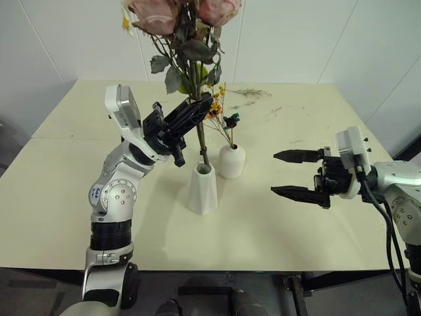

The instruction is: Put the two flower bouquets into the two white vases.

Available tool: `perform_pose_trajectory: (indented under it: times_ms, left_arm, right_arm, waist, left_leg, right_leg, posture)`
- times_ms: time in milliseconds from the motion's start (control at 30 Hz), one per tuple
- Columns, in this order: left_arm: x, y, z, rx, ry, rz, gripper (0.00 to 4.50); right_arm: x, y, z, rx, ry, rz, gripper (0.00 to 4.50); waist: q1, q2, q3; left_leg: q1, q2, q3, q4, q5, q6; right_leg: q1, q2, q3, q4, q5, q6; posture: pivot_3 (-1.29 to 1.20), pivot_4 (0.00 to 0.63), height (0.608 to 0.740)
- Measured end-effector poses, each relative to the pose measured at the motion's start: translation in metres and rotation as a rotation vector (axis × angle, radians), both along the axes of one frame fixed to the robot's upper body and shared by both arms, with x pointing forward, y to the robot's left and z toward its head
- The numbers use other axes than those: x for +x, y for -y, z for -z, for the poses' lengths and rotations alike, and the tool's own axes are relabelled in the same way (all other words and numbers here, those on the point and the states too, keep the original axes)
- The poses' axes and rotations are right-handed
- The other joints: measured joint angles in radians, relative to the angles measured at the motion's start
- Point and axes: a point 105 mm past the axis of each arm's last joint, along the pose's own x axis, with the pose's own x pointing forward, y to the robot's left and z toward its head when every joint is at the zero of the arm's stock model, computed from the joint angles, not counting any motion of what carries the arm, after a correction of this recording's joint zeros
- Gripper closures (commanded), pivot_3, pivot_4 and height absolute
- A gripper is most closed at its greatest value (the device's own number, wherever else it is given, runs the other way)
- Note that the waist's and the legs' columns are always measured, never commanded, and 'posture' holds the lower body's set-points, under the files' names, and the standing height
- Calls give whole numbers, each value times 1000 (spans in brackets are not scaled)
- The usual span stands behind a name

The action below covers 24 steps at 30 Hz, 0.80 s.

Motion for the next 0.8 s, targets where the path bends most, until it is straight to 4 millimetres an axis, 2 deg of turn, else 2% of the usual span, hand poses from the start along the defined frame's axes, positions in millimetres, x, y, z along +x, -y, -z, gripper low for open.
perform_pose_trajectory:
  times_ms: [267,600,800]
  left_arm:
    - [1,1,5,11,-23,6,4411]
    - [1,-6,12,51,-46,-18,4411]
    - [1,-5,15,73,-42,-9,4411]
  right_arm:
    - [-4,9,-18,-21,41,-10,0]
    - [-7,17,-21,-32,41,-4,0]
    - [-11,32,-26,-8,40,31,0]
  waist:
    - [0,0,0]
    - [0,0,0]
    - [3,0,0]
  left_leg:
    - [0,0,0,0,0,1]
    - [0,0,0,0,-1,1]
    - [0,0,0,0,-1,1]
  right_leg:
    - [0,0,0,0,0,0]
    - [0,0,0,0,0,0]
    - [0,0,0,-1,0,0]
  posture:
    - [0,150,740]
    - [0,150,740]
    - [0,150,740]
